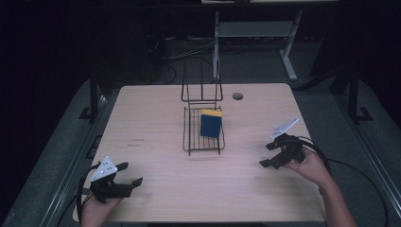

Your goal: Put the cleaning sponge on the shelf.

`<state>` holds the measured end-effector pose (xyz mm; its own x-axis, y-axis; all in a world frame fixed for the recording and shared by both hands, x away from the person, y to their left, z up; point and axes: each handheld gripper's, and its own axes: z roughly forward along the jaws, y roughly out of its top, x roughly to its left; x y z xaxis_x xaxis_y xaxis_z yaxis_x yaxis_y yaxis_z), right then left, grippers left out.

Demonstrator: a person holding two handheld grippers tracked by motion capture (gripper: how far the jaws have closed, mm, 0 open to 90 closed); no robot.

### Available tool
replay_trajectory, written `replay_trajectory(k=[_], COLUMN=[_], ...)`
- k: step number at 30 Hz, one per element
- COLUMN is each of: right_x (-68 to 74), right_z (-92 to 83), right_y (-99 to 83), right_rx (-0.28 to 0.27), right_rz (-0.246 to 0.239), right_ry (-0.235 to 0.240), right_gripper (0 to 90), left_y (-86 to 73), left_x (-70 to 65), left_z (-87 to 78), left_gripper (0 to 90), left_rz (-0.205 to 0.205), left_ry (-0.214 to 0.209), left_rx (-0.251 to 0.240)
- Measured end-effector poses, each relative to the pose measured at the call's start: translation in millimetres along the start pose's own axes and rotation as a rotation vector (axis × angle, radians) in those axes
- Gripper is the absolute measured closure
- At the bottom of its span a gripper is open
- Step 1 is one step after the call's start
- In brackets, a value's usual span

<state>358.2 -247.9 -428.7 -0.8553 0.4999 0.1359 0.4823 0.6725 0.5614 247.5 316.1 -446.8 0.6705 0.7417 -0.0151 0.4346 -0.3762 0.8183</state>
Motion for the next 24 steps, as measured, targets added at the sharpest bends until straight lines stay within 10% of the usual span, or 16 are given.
replay_trajectory(k=[24], right_x=[12.6], right_z=[-7.9], right_y=[-30.3], right_rx=[-0.035], right_rz=[0.022], right_ry=[-0.008], right_gripper=[18.6], left_y=[0.1], left_x=[-1.0], left_z=[1.4], left_gripper=[16.3], left_rz=[0.002], left_ry=[0.004], left_rx=[0.0])
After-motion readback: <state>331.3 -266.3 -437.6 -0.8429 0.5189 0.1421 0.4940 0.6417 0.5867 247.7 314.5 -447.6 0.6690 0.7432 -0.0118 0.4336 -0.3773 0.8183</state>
